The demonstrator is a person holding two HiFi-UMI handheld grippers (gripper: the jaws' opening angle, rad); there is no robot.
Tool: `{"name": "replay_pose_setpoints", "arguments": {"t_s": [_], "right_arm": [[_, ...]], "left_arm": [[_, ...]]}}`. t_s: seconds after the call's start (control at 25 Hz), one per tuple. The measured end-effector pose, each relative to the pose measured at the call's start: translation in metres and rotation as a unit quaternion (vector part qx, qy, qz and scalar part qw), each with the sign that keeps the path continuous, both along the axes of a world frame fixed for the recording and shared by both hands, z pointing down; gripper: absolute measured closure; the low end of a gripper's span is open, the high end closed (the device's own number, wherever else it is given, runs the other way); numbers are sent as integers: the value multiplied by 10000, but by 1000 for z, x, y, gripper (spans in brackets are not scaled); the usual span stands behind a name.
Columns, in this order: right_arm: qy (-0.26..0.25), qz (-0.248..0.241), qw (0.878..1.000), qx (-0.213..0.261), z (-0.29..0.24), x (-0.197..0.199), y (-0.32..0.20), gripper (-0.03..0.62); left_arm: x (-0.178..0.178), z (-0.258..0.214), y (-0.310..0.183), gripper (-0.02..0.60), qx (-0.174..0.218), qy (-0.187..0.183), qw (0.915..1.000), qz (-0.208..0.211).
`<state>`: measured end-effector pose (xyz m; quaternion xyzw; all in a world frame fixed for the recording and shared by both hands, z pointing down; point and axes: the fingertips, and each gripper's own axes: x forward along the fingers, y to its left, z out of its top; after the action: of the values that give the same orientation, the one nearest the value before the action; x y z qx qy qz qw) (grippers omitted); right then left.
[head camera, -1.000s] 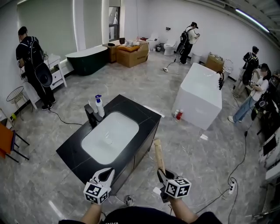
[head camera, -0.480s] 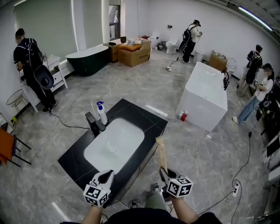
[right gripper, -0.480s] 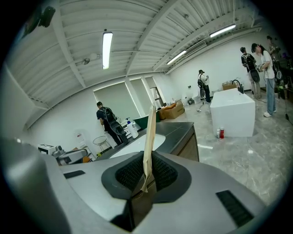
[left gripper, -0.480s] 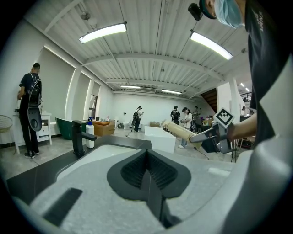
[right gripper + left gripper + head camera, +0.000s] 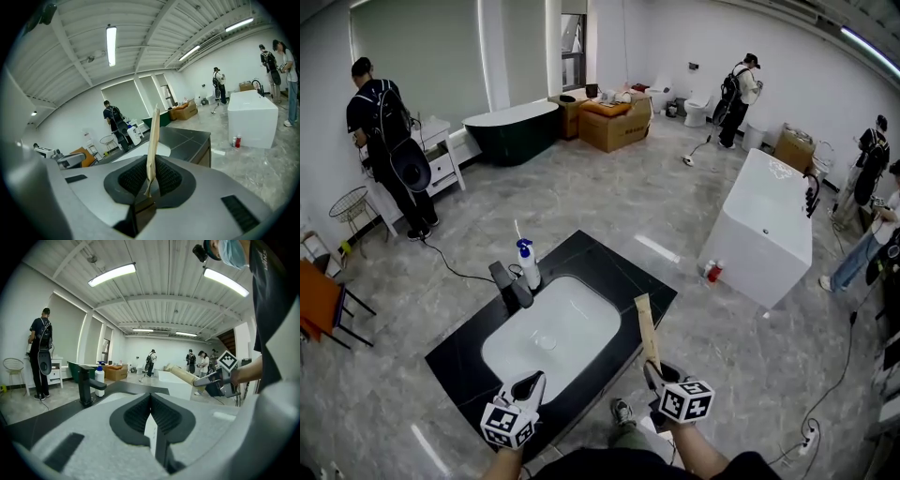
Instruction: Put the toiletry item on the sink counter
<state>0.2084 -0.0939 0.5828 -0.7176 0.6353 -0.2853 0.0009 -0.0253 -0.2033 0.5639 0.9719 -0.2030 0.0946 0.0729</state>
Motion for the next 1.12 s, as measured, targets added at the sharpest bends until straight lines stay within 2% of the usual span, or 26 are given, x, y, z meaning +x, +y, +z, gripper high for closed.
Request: {"name": "replay_pose_setpoints", "arguments": {"t_s": [0.36, 0.64, 1.12], "right_arm": [[117, -679, 9975, -133, 7, 59, -76, 548], [246, -1126, 9930, -265, 22, 90, -132, 549], [865, -1943, 9733, -862, 65, 132, -205, 548]], "left_arm": [[43, -5, -37, 572, -20, -2, 9979, -643], [57, 5, -55, 572, -113, -99, 9934, -1134], [78, 20, -63, 572, -73, -120, 9828, -1841]]}}
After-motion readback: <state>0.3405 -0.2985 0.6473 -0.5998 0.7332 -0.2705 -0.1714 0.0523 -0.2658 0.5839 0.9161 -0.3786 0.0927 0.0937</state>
